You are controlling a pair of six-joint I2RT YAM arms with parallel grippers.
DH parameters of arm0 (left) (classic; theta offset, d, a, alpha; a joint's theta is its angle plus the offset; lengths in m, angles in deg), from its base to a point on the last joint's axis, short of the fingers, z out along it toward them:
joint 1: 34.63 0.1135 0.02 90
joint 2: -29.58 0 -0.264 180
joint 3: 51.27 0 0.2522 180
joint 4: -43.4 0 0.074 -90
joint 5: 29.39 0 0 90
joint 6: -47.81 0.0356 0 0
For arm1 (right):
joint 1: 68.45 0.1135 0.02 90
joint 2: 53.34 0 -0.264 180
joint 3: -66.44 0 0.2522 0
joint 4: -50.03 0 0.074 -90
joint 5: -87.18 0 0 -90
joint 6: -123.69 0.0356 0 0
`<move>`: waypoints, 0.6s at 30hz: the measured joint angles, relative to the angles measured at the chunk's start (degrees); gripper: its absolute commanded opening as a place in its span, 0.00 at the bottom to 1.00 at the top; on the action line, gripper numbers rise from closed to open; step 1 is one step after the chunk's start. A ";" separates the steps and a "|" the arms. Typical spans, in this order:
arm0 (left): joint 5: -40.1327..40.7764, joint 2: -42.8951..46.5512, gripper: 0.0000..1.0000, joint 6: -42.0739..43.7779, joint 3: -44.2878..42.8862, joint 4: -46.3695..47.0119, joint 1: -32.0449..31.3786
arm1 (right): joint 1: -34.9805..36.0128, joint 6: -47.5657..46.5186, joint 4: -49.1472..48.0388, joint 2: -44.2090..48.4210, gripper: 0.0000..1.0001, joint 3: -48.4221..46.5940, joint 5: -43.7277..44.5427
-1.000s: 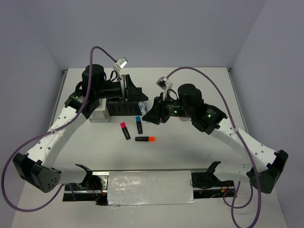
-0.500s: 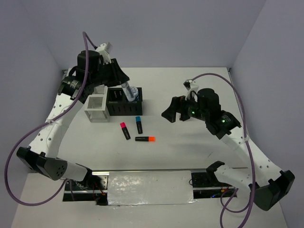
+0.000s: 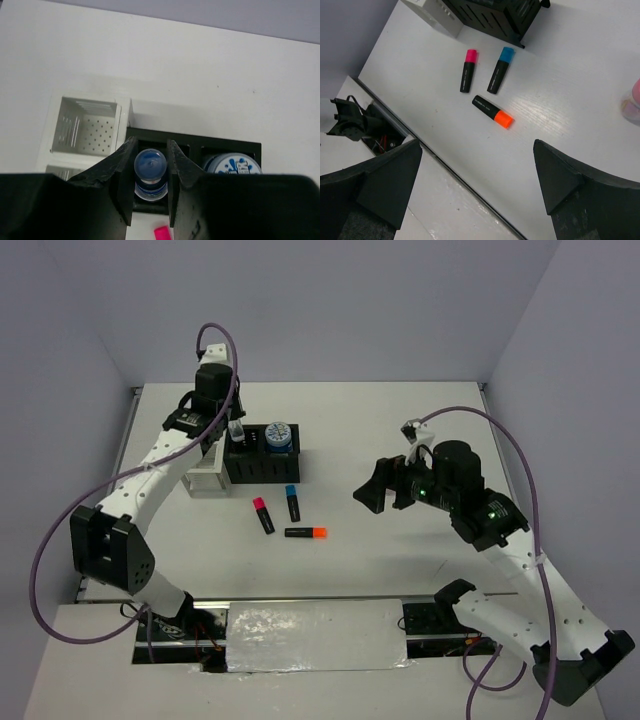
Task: Sort the stationery into containers
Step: Place the stationery in the storage box.
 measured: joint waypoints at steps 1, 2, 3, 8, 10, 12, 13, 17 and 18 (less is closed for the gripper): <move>0.26 -0.87 0.00 0.50 0.02 1.40 0.00 | 0.00 -0.09 0.66 0.33 1.00 0.00 -0.02; 0.46 -1.75 0.00 1.11 0.04 2.82 0.00 | 0.00 -0.15 1.27 0.66 1.00 0.04 -0.04; 0.68 -2.60 0.00 1.42 0.09 4.15 0.00 | 0.00 -0.20 1.73 0.90 1.00 0.09 -0.09; 1.27 -6.27 0.00 2.45 0.11 7.69 0.00 | 0.00 -0.52 3.74 2.54 1.00 0.15 -0.13; 1.29 -7.06 0.01 2.43 0.81 8.41 0.00 | 0.00 -0.66 4.33 2.84 1.00 0.15 -0.09; 1.42 -7.06 0.02 2.25 2.75 9.38 0.00 | 0.00 -0.83 4.85 3.17 1.00 0.20 0.07; 1.57 -7.06 0.03 2.08 3.85 10.01 0.00 | 0.00 -0.87 5.07 3.32 1.00 0.24 0.07; 1.62 -7.06 0.24 0.66 8.37 10.95 0.00 | 0.00 -1.22 5.64 3.74 1.00 0.35 0.02; 1.57 -7.06 0.31 0.20 9.33 11.04 0.00 | 0.00 -1.29 5.62 3.78 1.00 0.39 0.02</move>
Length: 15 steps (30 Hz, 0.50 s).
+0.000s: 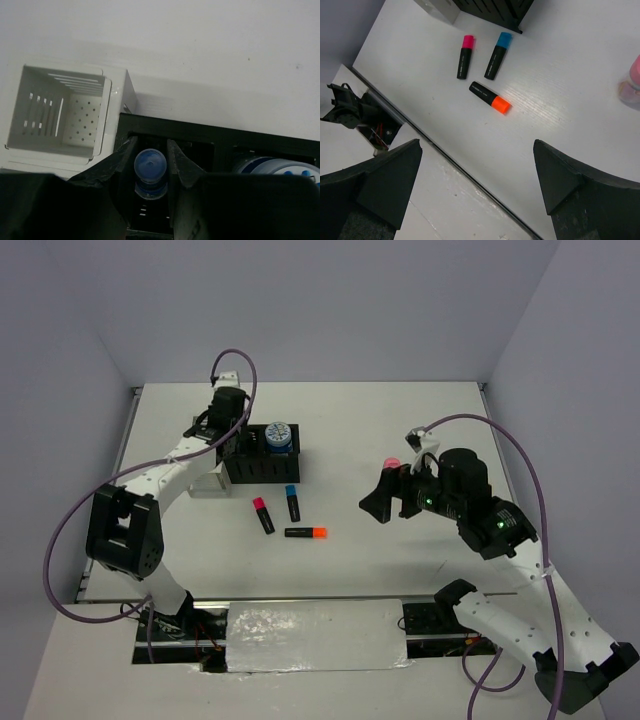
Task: Sort the stationery into containers
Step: Place the stationery in the storage box.
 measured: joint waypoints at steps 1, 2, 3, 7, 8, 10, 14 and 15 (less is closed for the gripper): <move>-0.02 0.00 0.43 -0.50 0.68 0.04 0.00 | 0.00 -0.17 0.02 0.04 1.00 0.04 0.00; -0.02 0.00 0.49 -0.79 1.27 0.17 0.00 | 0.00 -0.24 0.04 0.07 1.00 0.13 0.00; -0.04 0.00 0.56 -0.94 1.92 0.59 0.00 | 0.00 -0.37 0.15 0.07 1.00 0.20 -0.02; -0.39 1.20 0.99 -2.21 3.21 0.59 -0.09 | 0.00 -0.59 0.31 0.04 1.00 0.70 -0.20; -0.48 1.92 0.99 -2.19 3.28 0.59 -0.13 | 0.00 -0.63 0.31 -0.13 1.00 1.07 -0.28; -0.79 4.44 0.99 -2.36 3.26 0.57 -0.31 | 0.04 -0.66 0.22 -0.74 1.00 1.99 -0.72; -2.29 10.40 0.99 -2.29 0.11 -2.10 -0.85 | 1.16 -0.72 -0.37 -3.65 1.00 4.55 -1.27; -2.71 11.61 0.99 -2.32 -1.64 -3.32 -1.07 | 1.95 -0.83 -0.59 -4.63 1.00 5.09 -1.22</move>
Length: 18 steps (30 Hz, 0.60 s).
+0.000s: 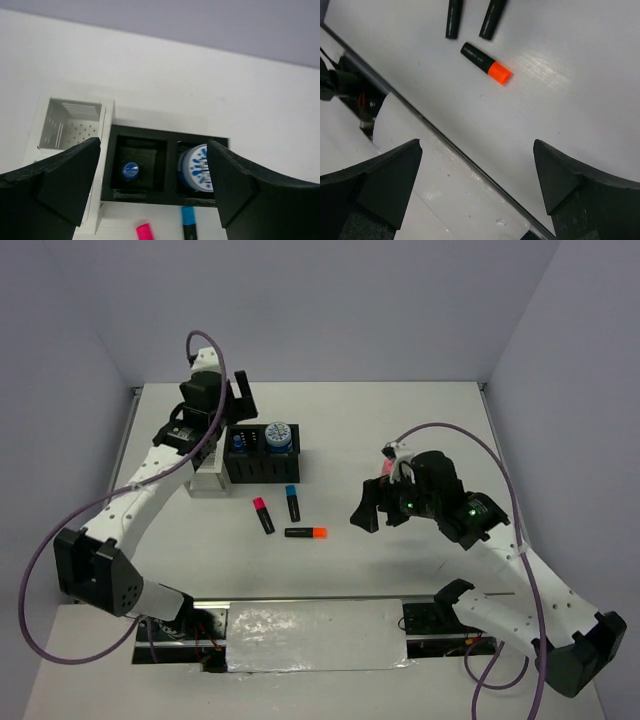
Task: Sort the stationery into containers
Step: Pick up the pen from the center of the board.
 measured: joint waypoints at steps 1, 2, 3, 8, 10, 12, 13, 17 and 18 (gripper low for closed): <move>-0.33 1.09 0.99 -0.11 -1.90 -1.79 -0.24 | 1.20 -0.17 -0.17 -1.09 1.00 0.35 0.20; -0.55 2.14 0.99 -0.46 -3.58 -3.21 -0.55 | 2.29 -0.44 -0.37 -2.05 1.00 0.57 0.22; -0.90 3.37 0.99 -1.49 -5.44 -5.27 -0.87 | 4.28 -0.94 -0.46 -3.50 1.00 0.57 1.11; -1.90 9.44 0.99 -7.34 -8.59 -18.56 -2.82 | 14.78 -4.00 -1.99 -14.45 0.98 -0.37 5.88; -3.02 11.74 0.99 -9.55 -7.37 -23.96 -4.00 | 16.72 -4.90 -2.62 -18.71 0.98 -0.52 7.80; -4.44 13.94 0.99 -10.73 -3.87 -26.69 -6.78 | 17.35 -4.74 -3.04 -22.27 0.99 -0.81 10.60; -5.84 14.80 0.99 -10.34 -1.79 -27.10 -8.66 | 17.38 -4.09 -3.41 -23.23 1.00 -0.87 12.37; -16.41 16.37 0.99 -6.51 8.87 -25.05 -15.56 | 15.93 3.80 -2.05 -23.34 1.00 -3.06 22.29; -18.53 16.24 0.99 -4.87 11.41 -24.00 -16.65 | 15.13 6.93 -1.46 -22.91 1.00 -4.09 24.63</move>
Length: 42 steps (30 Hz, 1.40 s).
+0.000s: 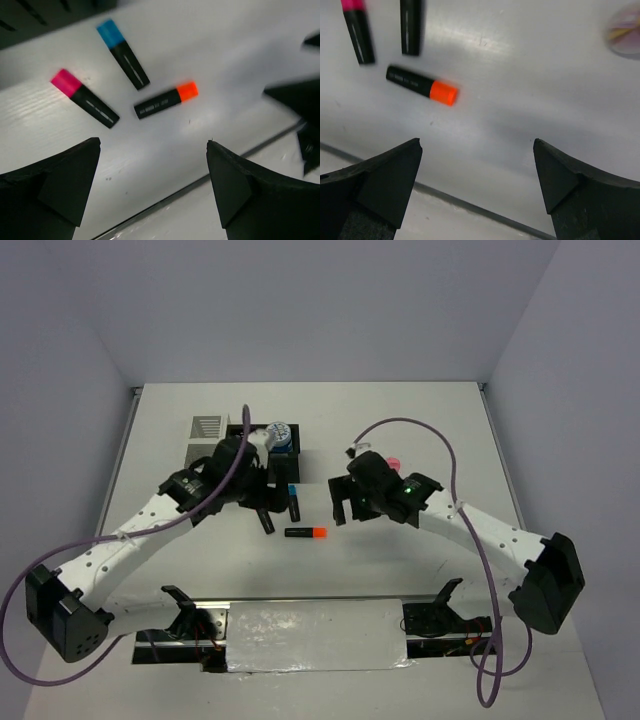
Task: Sort the stationery into containers
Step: Pick up the pen from the center of the board.
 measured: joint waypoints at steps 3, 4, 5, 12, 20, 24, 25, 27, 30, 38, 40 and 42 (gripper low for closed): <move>-6.01 -1.05 0.99 5.51 4.72 1.22 -1.88 | -1.86 6.93 1.60 3.54 1.00 -1.88 5.09; -7.67 -1.68 0.99 7.80 5.79 1.84 -2.56 | -2.05 8.37 2.23 5.16 1.00 -2.21 5.92; -8.90 -2.29 0.99 9.75 6.51 2.45 -3.19 | -2.03 9.57 2.82 6.95 1.00 -2.62 6.73; -13.44 -8.61 0.99 20.24 7.56 6.91 -6.05 | -2.03 10.32 3.93 15.04 1.00 -4.55 5.31; -15.50 -20.81 0.93 25.79 6.36 10.47 -6.23 | -2.03 11.63 5.22 22.14 1.00 -0.63 3.93; -15.80 -26.97 0.92 26.40 4.63 11.17 -7.45 | -2.16 11.87 5.92 24.70 1.00 -0.20 4.33; -15.69 -27.78 0.91 26.45 4.35 11.37 -7.87 | -2.19 11.87 6.38 25.31 1.00 -0.17 4.52; -15.54 -29.66 0.91 26.58 3.37 11.32 -9.09 | -2.19 11.87 7.23 26.34 1.00 -0.13 4.94; -15.13 -30.73 0.91 27.34 2.36 11.91 -10.12 | -2.21 11.89 8.24 27.61 1.00 -0.11 5.42; -12.11 -31.54 0.90 29.29 2.38 13.51 -10.29 | -2.29 11.87 9.53 29.05 1.00 -0.13 5.64; -11.41 -32.46 0.89 29.31 2.38 13.68 -10.32 | -2.29 11.67 9.75 29.00 1.00 -0.13 5.73; -10.58 -33.51 0.87 29.33 2.38 13.77 -10.54 | -2.29 11.50 9.86 28.92 1.00 -0.13 5.86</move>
